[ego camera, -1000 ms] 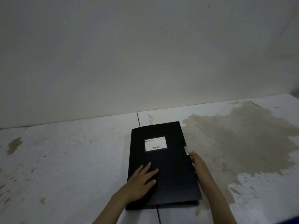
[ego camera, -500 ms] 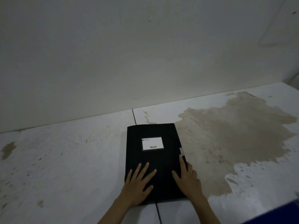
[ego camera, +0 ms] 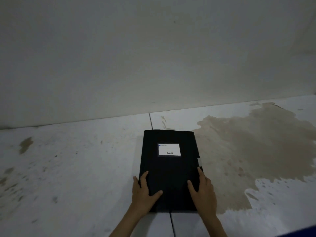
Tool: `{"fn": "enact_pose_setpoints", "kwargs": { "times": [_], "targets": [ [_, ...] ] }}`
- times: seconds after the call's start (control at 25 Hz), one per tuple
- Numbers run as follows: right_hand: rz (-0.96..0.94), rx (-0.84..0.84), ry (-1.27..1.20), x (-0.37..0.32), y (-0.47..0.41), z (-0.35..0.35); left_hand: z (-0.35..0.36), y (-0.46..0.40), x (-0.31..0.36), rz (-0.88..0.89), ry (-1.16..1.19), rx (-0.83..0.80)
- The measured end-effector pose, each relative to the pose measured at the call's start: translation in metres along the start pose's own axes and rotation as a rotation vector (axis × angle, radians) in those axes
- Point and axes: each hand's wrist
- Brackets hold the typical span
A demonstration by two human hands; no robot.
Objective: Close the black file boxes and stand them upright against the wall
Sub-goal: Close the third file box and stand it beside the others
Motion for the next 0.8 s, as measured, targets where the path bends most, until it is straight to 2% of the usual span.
{"fn": "enact_pose_setpoints", "kwargs": {
  "times": [0.16, 0.2, 0.32, 0.48, 0.8],
  "targets": [
    [-0.026, -0.049, -0.204, -0.02, 0.017, 0.015, -0.04, 0.03, -0.027, 0.001, 0.383, 0.005],
    [-0.055, -0.091, -0.267, -0.03, 0.021, 0.022, -0.051, 0.039, -0.035, -0.045, 0.457, 0.055],
    [-0.181, -0.216, -0.395, -0.081, 0.042, 0.059, -0.096, 0.075, -0.065, -0.116, 0.669, 0.353],
    [-0.329, -0.33, -0.447, -0.167, 0.084, 0.114, -0.169, 0.135, -0.121, -0.081, 0.796, 0.598],
    [-0.616, -0.521, -0.527, -0.32, 0.172, 0.193, -0.281, 0.263, -0.225, 0.026, 0.992, 0.857]
  ]
}}
Point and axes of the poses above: each hand's wrist, its own y-axis away from the middle knuckle, its own z-axis out of the palm, x = y × z, and after that the axes turned 13 degrees about -x, right-handed
